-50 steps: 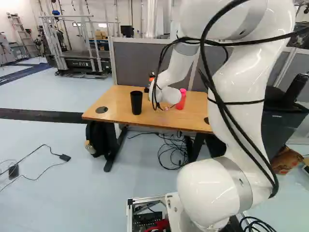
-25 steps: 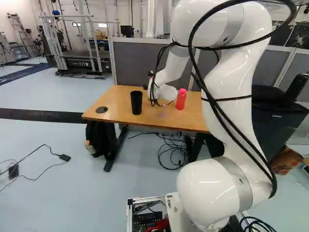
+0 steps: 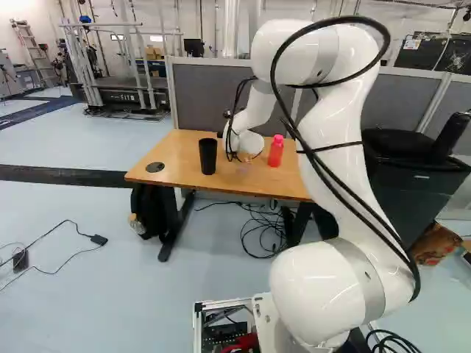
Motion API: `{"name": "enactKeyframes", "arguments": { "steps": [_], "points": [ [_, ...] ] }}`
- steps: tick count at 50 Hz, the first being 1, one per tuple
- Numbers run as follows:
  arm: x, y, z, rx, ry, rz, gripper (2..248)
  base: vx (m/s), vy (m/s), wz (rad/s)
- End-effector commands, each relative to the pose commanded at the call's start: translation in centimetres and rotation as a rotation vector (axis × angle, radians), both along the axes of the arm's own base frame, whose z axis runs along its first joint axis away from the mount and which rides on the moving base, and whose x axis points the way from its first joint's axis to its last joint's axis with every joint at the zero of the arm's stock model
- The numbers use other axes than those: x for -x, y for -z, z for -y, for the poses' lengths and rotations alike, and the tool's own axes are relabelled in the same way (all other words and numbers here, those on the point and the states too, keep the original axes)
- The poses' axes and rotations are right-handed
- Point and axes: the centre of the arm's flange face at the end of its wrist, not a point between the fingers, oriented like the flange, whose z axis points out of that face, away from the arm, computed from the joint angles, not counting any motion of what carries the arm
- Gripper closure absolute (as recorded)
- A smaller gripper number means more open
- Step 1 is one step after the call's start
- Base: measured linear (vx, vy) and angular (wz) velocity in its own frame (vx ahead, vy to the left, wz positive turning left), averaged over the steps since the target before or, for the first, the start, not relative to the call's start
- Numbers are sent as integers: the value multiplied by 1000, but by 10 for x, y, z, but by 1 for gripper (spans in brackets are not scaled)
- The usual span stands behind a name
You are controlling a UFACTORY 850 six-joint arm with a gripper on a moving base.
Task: Pick up the green bottle from the table
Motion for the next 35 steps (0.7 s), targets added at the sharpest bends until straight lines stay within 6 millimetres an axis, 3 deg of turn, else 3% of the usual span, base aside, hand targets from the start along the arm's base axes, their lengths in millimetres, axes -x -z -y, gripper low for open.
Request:
{"name": "enactKeyframes", "arguments": {
  "steps": [12,27,28,32,33,35],
  "points": [
    [-14,15,0,1,1,-7,3,0,0,0],
    [-21,18,0,0,2,-3,8,0,0,0],
    [-21,18,0,0,2,-2,43,0,0,0],
    [-21,18,0,0,2,-2,43,0,0,0],
    [-21,18,0,0,2,-2,81,0,0,0],
    [-21,18,0,0,2,-2,81,0,0,0]
  ]
}}
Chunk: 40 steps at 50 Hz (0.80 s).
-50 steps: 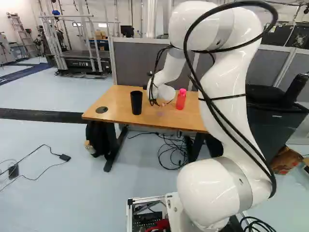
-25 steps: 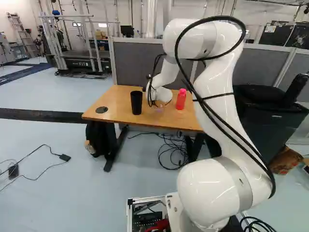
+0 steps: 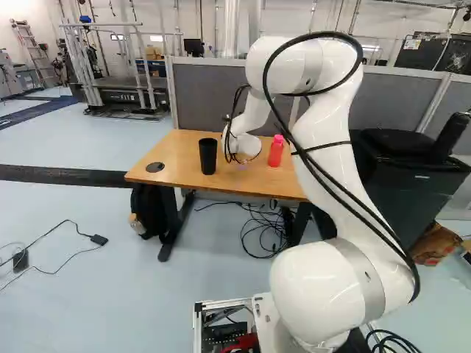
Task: Pick up the green bottle from the table
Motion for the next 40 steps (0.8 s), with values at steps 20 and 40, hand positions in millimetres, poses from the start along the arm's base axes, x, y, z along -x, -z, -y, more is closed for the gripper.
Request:
{"name": "enactKeyframes", "arguments": {
  "steps": [20,40],
  "points": [
    [1,-11,0,-1,0,15,139,0,0,0],
    [23,-38,1,-3,-2,32,139,0,0,0]
  ]
}}
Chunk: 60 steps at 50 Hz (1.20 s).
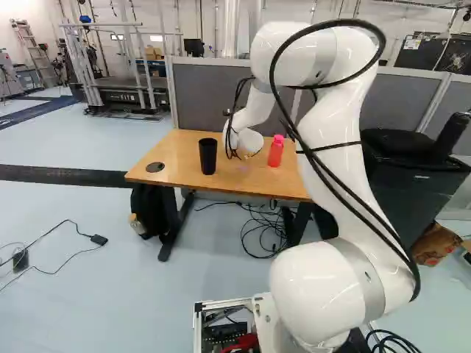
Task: Pick up the green bottle from the table
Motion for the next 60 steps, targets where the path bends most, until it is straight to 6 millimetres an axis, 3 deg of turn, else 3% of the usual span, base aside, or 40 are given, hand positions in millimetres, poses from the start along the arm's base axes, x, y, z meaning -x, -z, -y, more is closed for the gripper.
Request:
{"name": "enactKeyframes", "arguments": {
  "steps": [60],
  "points": [
    [126,-78,3,-4,-14,48,139,0,0,0]
  ]
}}
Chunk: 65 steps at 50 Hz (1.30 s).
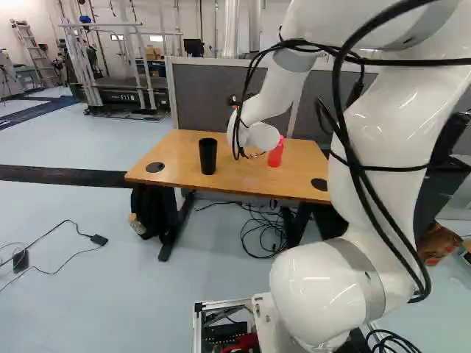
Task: Pick up the green bottle from the table
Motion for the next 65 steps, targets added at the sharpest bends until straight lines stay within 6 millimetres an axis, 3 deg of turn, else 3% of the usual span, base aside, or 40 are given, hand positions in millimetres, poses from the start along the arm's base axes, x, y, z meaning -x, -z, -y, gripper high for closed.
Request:
{"name": "enactKeyframes", "arguments": {
  "steps": [55,65],
  "points": [
    [114,-2,4,1,-18,-8,139,0,0,0],
    [116,-1,5,1,-17,-10,139,0,0,0]
  ]
}}
